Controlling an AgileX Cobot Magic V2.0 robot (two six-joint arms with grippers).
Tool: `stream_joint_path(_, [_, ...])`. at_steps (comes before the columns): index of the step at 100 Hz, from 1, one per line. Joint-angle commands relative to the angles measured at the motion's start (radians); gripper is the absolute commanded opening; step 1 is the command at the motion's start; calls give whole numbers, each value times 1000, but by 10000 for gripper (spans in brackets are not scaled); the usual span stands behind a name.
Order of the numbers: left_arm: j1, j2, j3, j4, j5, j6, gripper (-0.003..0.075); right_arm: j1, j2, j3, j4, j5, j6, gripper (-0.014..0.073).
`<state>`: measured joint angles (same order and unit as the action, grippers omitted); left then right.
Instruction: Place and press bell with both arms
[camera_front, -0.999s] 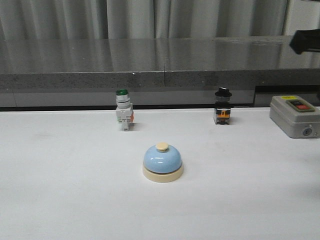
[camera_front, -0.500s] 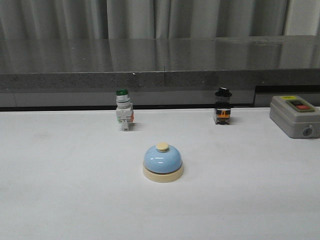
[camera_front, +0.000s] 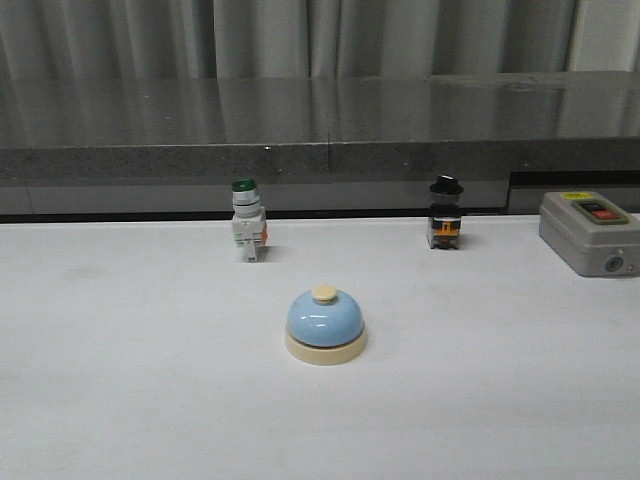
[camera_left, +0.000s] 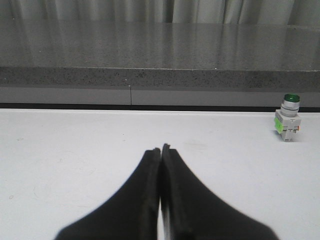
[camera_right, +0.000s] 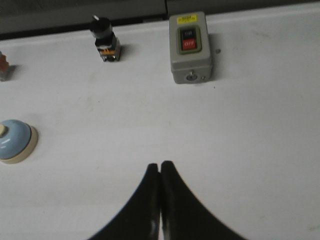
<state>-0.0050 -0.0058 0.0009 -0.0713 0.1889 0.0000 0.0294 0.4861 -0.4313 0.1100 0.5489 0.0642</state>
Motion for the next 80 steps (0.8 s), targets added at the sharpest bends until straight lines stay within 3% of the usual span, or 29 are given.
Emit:
stream_joint_path(1, [1,-30,43,-2,-81,-8,-20,-5,-75,17,9,-114,-1,-60])
stream_joint_path(55, [1,-30,43,-2,-81,-8,-20,-5,-487,335,-92,-485,-1,-60])
stream_joint_path(80, [1,-30,43,-2,-81,-8,-20,-5,-516,426,-92,-591,-1,-60])
